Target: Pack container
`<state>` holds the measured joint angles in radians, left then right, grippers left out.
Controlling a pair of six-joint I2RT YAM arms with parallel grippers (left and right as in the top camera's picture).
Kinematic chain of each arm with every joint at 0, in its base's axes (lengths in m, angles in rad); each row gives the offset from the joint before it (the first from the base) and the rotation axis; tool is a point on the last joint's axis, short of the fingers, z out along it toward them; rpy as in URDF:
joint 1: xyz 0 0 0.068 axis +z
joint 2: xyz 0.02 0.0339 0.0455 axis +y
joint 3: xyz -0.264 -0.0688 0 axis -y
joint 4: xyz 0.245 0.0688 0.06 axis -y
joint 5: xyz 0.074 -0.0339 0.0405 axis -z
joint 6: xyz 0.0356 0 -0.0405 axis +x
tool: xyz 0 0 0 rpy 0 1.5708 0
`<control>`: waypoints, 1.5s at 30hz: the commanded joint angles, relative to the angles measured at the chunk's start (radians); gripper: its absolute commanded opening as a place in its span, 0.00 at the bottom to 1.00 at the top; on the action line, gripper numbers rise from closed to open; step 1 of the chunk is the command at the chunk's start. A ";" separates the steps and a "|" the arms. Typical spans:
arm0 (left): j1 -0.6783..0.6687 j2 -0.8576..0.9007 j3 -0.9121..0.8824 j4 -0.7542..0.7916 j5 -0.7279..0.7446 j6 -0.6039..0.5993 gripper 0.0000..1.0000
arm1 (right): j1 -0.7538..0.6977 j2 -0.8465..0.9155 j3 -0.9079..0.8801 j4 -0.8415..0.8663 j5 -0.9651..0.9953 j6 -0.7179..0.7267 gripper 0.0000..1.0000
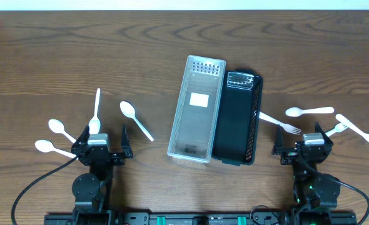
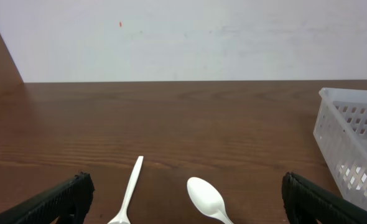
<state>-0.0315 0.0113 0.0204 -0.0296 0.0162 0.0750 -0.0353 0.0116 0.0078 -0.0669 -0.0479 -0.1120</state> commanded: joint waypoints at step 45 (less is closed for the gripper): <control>0.004 0.077 0.227 0.030 -0.009 -0.166 0.98 | -0.012 0.084 0.188 -0.005 0.098 0.290 0.99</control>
<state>-0.0315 0.0486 0.1307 -0.0189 0.0196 -0.1104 -0.0353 0.0578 0.1059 -0.0795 0.0063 0.1543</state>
